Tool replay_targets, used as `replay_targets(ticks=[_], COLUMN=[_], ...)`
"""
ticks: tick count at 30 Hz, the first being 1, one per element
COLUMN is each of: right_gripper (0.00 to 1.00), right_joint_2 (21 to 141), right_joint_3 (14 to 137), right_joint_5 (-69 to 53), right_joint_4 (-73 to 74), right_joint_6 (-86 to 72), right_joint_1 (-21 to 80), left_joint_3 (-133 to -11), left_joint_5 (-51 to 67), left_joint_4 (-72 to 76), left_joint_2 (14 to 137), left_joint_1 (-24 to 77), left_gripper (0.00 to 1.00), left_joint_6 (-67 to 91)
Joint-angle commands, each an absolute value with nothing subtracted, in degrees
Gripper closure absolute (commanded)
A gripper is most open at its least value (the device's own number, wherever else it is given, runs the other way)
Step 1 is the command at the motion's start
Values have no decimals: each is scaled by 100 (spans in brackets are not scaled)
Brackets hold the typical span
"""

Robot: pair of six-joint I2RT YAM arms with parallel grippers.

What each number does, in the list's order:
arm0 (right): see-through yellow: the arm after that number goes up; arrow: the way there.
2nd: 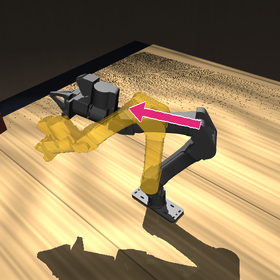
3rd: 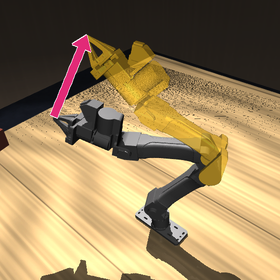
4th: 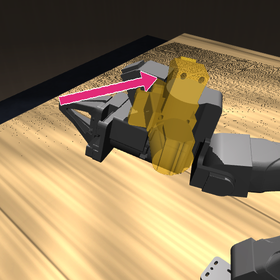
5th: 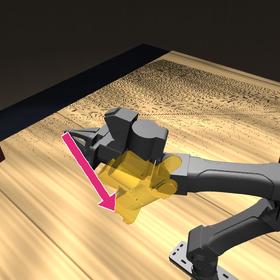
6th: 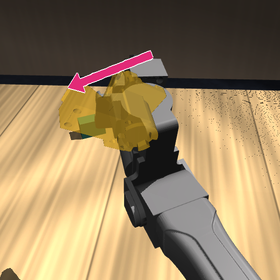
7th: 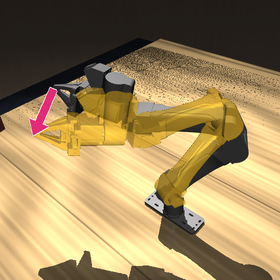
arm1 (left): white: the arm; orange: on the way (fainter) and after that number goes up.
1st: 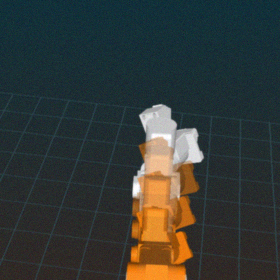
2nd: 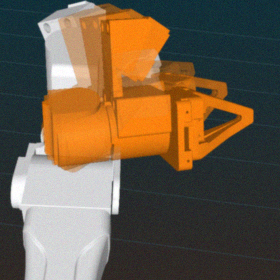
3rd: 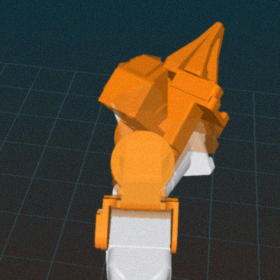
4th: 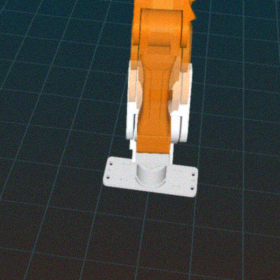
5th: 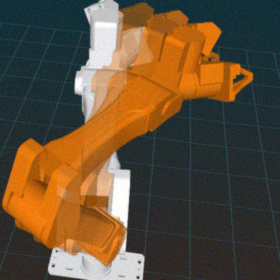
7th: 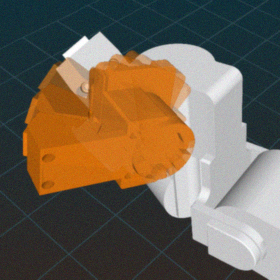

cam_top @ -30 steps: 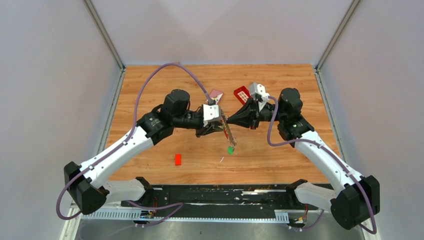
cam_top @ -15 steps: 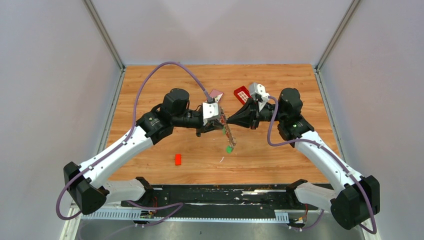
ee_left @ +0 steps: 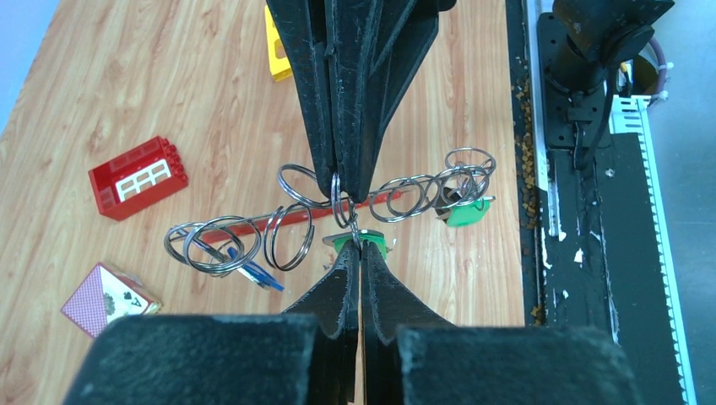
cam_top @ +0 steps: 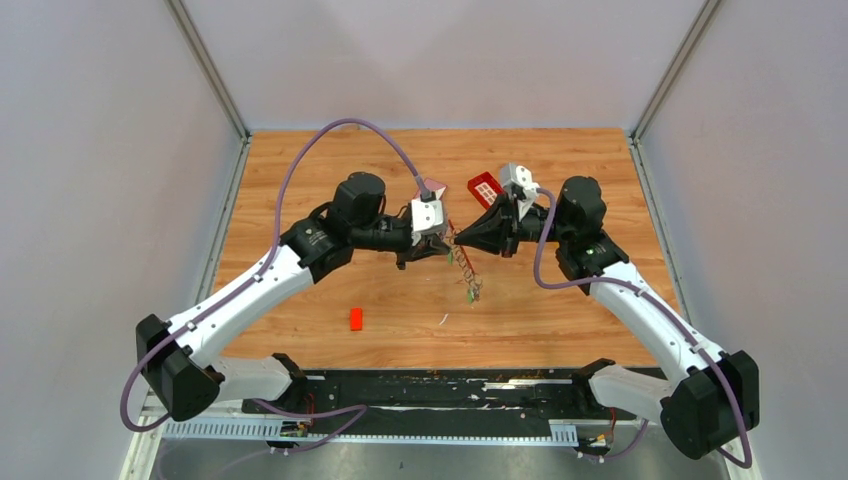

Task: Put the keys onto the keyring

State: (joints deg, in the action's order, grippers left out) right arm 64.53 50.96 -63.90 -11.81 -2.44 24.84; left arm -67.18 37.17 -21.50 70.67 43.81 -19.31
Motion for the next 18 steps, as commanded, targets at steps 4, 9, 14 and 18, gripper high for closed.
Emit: replay_targets(ticks=[4, 9, 14, 18], right_gripper=[100, 100, 100, 100], right_joint_2=[6536, 6607, 6631, 6624], right_joint_3=[5030, 4938, 4803, 4777], right_joint_5=[-6065, -5949, -5851, -5829], right_joint_4=[-1643, -1843, -1977, -1945], right_joint_6=[-607, -773, -803, -724], right_joint_1=[2496, 2493, 2497, 2496], left_joint_3=[-7136, -7295, -7431, -7467], left_joint_5=[3812, 3748, 3644, 3501], left_joint_4=[-2131, -2173, -2172, -2175], left_joint_2=[7226, 7377, 7504, 7498], left_joint_1=[4475, 4532, 4575, 4570], left_gripper=[100, 100, 100, 100], left_joint_6=[-1998, -2004, -1982, -1980])
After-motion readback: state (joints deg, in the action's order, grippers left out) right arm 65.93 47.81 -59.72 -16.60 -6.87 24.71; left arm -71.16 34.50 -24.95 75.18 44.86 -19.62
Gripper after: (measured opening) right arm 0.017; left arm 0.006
